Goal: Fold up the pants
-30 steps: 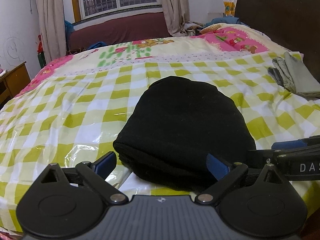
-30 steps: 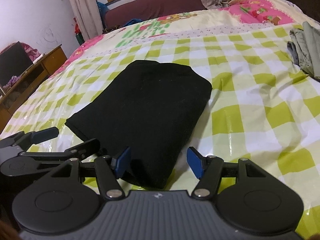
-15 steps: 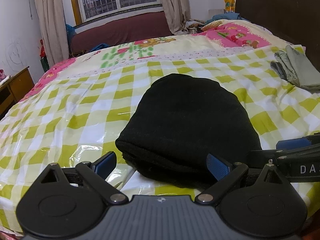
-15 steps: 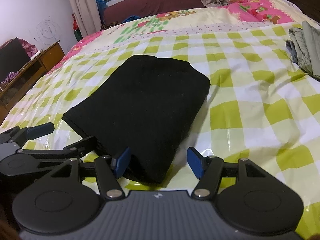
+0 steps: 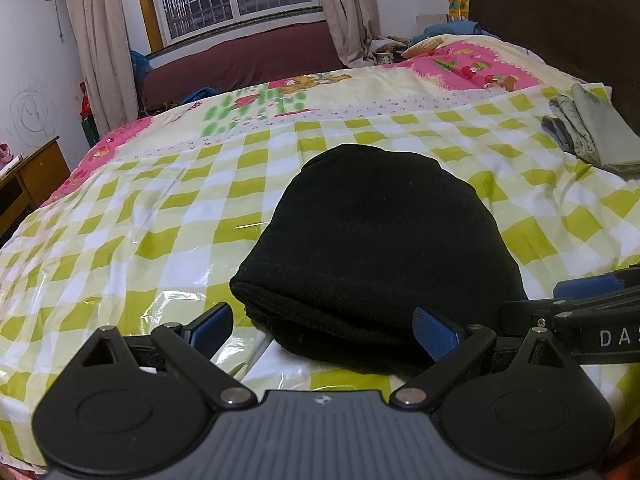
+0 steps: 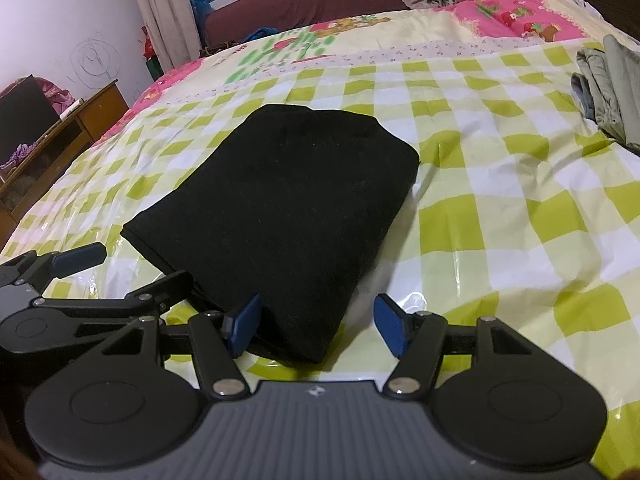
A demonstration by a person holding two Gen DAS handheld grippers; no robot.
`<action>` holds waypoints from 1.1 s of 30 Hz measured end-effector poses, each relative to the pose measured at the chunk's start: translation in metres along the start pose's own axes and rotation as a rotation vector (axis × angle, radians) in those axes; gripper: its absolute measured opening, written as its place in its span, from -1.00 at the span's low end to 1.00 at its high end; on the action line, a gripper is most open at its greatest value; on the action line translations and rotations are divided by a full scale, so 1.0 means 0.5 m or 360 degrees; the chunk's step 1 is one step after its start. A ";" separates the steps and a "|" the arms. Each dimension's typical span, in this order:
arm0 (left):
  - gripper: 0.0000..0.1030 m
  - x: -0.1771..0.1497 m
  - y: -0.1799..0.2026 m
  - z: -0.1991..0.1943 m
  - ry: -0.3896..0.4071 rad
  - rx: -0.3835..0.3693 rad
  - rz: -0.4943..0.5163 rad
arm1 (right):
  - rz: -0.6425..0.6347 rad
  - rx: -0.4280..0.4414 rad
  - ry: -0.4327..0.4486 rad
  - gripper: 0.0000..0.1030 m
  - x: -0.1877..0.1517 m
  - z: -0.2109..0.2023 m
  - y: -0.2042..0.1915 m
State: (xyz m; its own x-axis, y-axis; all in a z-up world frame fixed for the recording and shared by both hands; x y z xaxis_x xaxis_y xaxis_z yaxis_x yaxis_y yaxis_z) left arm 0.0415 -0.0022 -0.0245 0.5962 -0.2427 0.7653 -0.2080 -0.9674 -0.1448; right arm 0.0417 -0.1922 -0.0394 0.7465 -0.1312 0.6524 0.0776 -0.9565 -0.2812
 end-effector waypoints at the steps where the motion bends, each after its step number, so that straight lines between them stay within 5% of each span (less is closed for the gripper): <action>1: 1.00 0.000 0.000 0.000 0.0001 0.0001 0.0001 | 0.0000 -0.0001 -0.0001 0.24 0.000 0.000 0.000; 33: 1.00 -0.005 0.001 0.004 0.0000 0.0012 0.0018 | 0.0006 0.0002 -0.0010 0.24 -0.007 0.005 0.005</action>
State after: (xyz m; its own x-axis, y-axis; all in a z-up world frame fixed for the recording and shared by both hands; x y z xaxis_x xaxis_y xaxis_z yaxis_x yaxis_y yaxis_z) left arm 0.0414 -0.0022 -0.0276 0.5940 -0.2535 0.7635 -0.2087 -0.9651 -0.1581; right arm 0.0409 -0.1934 -0.0439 0.7510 -0.1333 0.6467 0.0752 -0.9557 -0.2844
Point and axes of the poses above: each gripper's, at about its wrist camera, not at the fingertips, and z roughly the way its jaws point, y to its right, x to its top, the point moved 4 cm from there along z, roughly the way its jaws point, and after that the axes turned 1 degree about y, right-handed, at the moved point
